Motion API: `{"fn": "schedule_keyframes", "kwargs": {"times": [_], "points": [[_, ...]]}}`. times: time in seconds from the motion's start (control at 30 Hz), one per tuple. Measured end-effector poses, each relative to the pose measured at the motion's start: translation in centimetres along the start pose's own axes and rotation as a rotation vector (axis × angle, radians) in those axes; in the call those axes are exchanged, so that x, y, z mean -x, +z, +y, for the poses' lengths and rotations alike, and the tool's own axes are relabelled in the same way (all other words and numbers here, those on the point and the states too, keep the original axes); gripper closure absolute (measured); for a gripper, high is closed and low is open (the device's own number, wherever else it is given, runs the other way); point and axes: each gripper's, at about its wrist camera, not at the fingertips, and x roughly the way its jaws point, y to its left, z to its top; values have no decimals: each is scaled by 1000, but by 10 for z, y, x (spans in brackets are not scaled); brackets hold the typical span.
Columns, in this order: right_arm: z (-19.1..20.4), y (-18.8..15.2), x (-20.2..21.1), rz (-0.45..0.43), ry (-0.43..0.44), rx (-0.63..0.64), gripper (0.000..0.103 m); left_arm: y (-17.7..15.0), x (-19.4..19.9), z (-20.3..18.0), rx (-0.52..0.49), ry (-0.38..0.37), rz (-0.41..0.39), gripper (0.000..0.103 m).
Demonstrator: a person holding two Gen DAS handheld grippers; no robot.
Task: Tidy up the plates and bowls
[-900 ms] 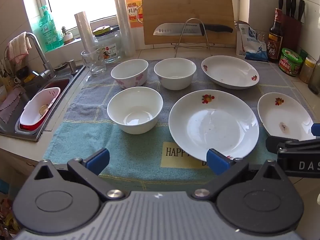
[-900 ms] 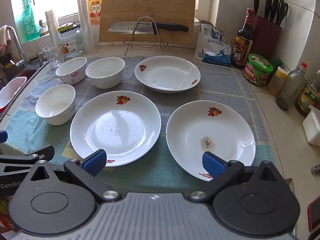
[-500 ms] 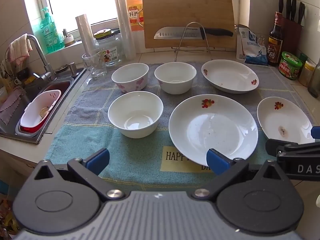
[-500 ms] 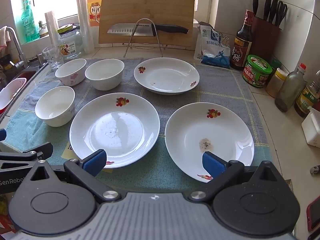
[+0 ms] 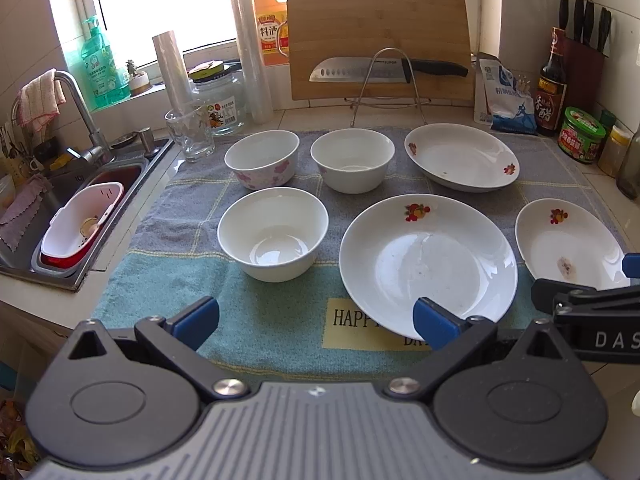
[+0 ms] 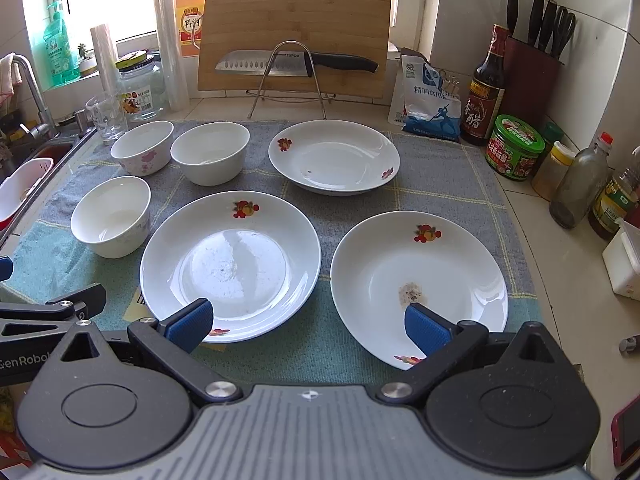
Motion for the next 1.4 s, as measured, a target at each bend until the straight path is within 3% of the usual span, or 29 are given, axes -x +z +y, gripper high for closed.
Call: {"fn": "schedule_keyframes", "kwargs": {"times": [1.4], "points": [[1, -3, 2, -21, 4, 3, 0, 3, 4, 5, 4, 4, -14, 1]]}}
